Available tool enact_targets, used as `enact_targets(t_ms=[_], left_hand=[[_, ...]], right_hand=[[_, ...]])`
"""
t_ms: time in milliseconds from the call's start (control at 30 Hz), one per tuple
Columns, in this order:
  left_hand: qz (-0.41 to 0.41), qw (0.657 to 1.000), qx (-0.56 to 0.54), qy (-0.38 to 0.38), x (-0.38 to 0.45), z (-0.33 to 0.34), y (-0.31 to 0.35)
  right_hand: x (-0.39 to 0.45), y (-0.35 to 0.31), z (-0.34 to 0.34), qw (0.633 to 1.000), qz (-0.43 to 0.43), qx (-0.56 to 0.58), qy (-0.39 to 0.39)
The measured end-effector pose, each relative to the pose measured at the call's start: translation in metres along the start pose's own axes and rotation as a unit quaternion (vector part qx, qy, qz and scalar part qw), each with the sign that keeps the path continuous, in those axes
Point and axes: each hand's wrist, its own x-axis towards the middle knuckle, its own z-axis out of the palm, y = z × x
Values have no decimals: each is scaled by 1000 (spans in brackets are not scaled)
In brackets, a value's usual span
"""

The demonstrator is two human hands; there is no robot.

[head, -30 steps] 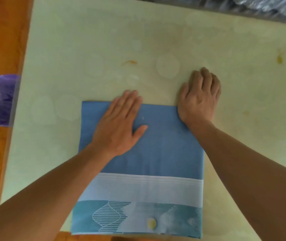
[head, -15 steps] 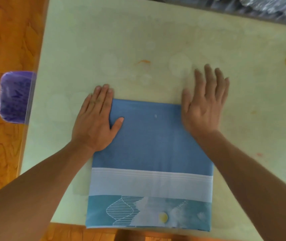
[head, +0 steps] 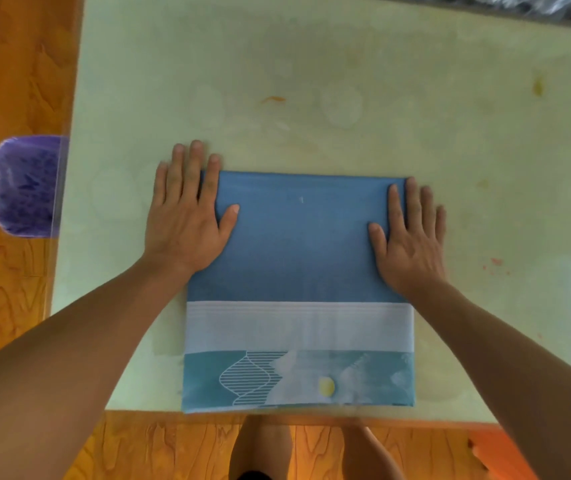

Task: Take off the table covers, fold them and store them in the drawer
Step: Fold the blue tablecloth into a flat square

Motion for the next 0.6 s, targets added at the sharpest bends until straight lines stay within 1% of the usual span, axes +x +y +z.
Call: enact_targets(t_ms=[33,67,100,133,167,200,233,267,333,400,433,467,500,533,567,600], left_hand=[[7,1000,-1,9,-8,-8,5],[32,999,-15,22,-20,-15,11],[82,996,-33,33,-38,-21,14],[148,987,-46,35,-61,-24,16],[214,975,-53,27,-84,-28,13],[264,963,-57,7,-104,-30,6],[291,955,-55,-18,-120,-31,-4],[305,950,-48,-53,-128,-30,-18],[323,935,-13,-144,-136,-27,-41],[328,920,9,-213,-139,-23,-52],[313,922,2,-229,-142,-23,-52],[281,931,-18,-235,-144,-24,-47],[241,943,-47,-223,-147,-27,-38],[199,955,-73,-207,-151,-30,-27],[157,966,-90,-183,-154,-33,-12],[115,977,-90,-156,-158,-36,4]], right_hand=[[-2,0,-5,1000,7,4,-8],[-8,-1,-11,1000,11,26,-11],[-19,-3,-16,998,-1,63,-1],[-33,-4,-21,994,-40,95,25],[-52,-3,-23,988,-101,103,58],[-71,2,-22,978,-169,91,79],[-90,10,-20,967,-235,66,69],[-104,22,-18,958,-284,30,35],[-119,49,-15,938,-341,-44,-41],[-120,65,-14,921,-373,-87,-72],[-121,65,-14,920,-373,-86,-77],[-121,63,-15,928,-358,-69,-78],[-123,58,-16,942,-324,-42,-74],[-126,50,-17,962,-267,-7,-61],[-129,42,-18,981,-182,38,-48],[-133,33,-18,992,-77,97,-41]])
